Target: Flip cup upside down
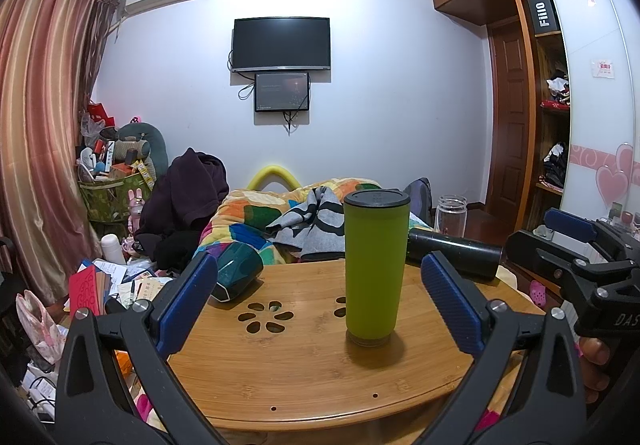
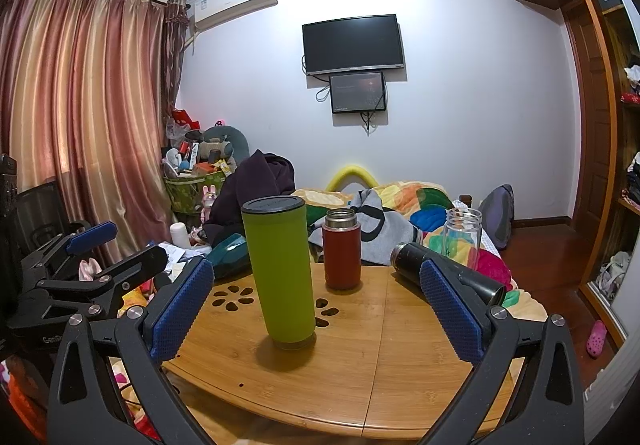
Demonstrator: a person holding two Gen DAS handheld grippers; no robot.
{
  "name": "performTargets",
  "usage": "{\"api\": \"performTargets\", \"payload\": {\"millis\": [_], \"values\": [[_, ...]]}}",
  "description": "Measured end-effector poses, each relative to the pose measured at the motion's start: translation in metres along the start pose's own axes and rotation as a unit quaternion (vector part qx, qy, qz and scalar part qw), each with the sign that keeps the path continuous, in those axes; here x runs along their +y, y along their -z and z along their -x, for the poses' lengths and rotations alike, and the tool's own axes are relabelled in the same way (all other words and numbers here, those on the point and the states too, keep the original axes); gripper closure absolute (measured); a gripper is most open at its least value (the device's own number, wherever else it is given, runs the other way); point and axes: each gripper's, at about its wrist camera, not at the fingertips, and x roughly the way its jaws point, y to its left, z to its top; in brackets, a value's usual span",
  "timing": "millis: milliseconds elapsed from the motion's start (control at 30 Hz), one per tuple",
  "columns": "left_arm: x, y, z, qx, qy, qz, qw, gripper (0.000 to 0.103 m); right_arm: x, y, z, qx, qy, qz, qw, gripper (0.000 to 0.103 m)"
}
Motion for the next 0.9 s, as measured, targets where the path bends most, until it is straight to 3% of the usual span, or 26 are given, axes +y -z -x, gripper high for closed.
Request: {"api": "performTargets", "payload": {"millis": [900], "values": [[0.0056, -0.0004, -0.003, 0.008, 0.016, 0.008, 0.9998, 0.0, 0.0006, -0.0022, 0.0012, -0.001, -0.001, -0.003, 1.0, 0.0]]}}
